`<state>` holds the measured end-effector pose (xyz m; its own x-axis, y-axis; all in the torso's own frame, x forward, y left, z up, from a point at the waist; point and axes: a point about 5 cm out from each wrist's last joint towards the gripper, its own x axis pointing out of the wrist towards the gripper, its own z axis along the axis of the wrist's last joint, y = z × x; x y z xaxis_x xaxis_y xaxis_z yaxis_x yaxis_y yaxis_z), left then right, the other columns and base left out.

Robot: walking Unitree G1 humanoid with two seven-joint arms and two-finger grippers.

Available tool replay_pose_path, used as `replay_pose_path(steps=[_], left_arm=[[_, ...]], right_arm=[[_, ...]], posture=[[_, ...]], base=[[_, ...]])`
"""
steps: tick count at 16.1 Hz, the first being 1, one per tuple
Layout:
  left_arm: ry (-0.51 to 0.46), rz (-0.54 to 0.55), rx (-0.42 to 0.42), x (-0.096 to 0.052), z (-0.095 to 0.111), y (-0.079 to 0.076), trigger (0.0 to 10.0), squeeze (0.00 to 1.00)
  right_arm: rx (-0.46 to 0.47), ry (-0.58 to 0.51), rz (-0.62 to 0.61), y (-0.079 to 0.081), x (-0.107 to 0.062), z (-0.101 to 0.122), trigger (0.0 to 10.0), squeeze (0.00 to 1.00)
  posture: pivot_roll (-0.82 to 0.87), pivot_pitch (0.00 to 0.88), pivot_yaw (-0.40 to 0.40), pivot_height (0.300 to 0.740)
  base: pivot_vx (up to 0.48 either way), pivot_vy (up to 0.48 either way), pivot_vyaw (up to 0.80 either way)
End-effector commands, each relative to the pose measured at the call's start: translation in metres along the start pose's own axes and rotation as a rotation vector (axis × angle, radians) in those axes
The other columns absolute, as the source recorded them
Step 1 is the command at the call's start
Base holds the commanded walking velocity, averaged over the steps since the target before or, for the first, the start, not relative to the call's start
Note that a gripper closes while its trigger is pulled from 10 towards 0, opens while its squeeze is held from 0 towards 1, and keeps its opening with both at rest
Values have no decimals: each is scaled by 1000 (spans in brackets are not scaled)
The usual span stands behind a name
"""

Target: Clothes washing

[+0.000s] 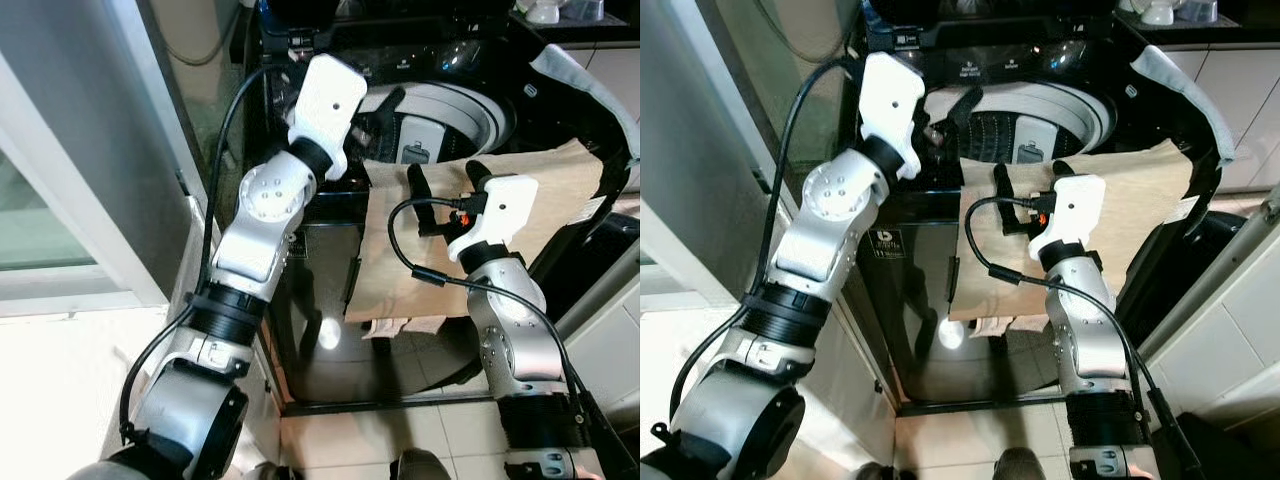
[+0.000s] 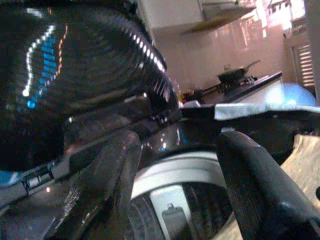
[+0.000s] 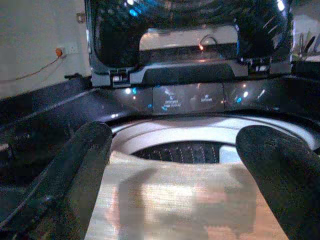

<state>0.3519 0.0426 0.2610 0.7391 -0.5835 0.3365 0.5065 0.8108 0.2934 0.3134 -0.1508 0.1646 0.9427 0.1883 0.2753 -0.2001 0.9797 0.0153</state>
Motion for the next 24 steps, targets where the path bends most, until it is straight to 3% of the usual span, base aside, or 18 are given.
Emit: replay_pose_path(steps=[1,10,16,24], left_arm=[[5,9,16,-2,1,0,10000,0],[51,6,22,-7,-10,-3,10000,0],[49,-39,40,-12,-15,-9,10000,0],[30,-146,-32,-22,-23,-31,10000,0]], right_arm=[[0,-12,12,1,3,1,10000,0],[-17,17,17,1,0,-8,10000,0],[-43,31,18,-1,-2,-12,10000,0],[-53,37,10,-3,-5,-16,10000,0]], posture=[[-222,0,70,726],[-220,0,67,726],[-227,0,69,726],[-230,0,75,726]], base=[[-322,0,0],[-304,0,0],[0,0,-430],[0,-454,-588]])
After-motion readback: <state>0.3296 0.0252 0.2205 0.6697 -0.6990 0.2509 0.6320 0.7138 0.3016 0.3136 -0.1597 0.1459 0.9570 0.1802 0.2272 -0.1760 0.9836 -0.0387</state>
